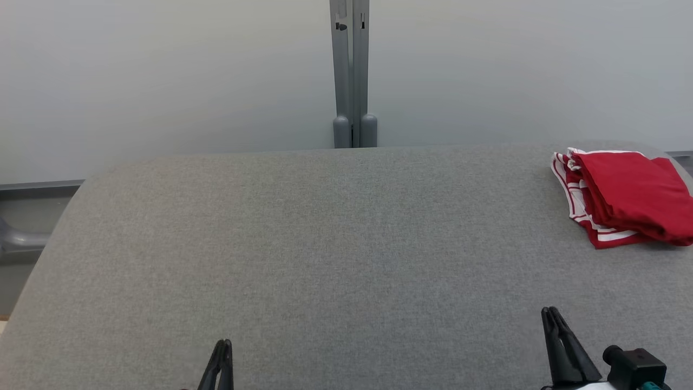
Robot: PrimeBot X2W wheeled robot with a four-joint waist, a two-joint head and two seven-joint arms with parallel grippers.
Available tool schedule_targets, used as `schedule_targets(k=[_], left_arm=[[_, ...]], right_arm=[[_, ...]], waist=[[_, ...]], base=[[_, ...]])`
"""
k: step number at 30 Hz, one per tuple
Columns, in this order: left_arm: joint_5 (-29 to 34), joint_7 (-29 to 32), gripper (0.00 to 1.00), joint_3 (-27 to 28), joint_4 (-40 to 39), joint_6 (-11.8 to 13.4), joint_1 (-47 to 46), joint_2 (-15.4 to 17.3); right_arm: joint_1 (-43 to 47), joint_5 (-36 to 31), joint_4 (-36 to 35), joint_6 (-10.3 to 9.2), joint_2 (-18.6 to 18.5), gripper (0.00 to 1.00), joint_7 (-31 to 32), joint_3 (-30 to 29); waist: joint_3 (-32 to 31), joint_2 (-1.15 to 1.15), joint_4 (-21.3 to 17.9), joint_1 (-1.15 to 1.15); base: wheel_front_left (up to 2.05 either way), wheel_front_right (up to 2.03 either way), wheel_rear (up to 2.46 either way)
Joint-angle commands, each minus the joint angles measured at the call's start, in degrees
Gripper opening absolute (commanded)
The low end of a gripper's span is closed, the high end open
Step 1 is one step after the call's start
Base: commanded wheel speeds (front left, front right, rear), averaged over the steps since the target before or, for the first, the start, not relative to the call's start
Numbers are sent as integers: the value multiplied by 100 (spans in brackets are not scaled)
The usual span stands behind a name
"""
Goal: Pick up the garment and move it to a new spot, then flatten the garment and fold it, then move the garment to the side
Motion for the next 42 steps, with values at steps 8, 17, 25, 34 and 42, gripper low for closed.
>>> schedule_targets(k=[8, 17, 25, 34, 42], left_arm=[[-1041, 192, 0, 126, -3, -73, -223, 59], [-1991, 384, 0, 249, 131, -168, -473, 110], [-2840, 562, 0, 371, 240, -251, -690, 146], [-3597, 733, 0, 490, 312, -320, -879, 171], [-4203, 872, 0, 595, 366, -377, -1026, 187]], right_arm=[[-221, 972, 43, 0, -10, 0, 226, -79], [-432, 1860, 148, 0, -6, 0, 444, -158], [-617, 2659, 238, 0, 3, 0, 644, -235], [-782, 3377, 319, 0, 15, 0, 830, -310], [-914, 3948, 386, 0, 28, 0, 980, -371]], waist=[[52, 0, -19, 0], [105, 0, -38, 0], [159, 0, -57, 0], [212, 0, -76, 0], [260, 0, -93, 0]], base=[[0, 0, 0], [0, 0, 0], [0, 0, 0], [0, 0, 0], [0, 0, 0]])
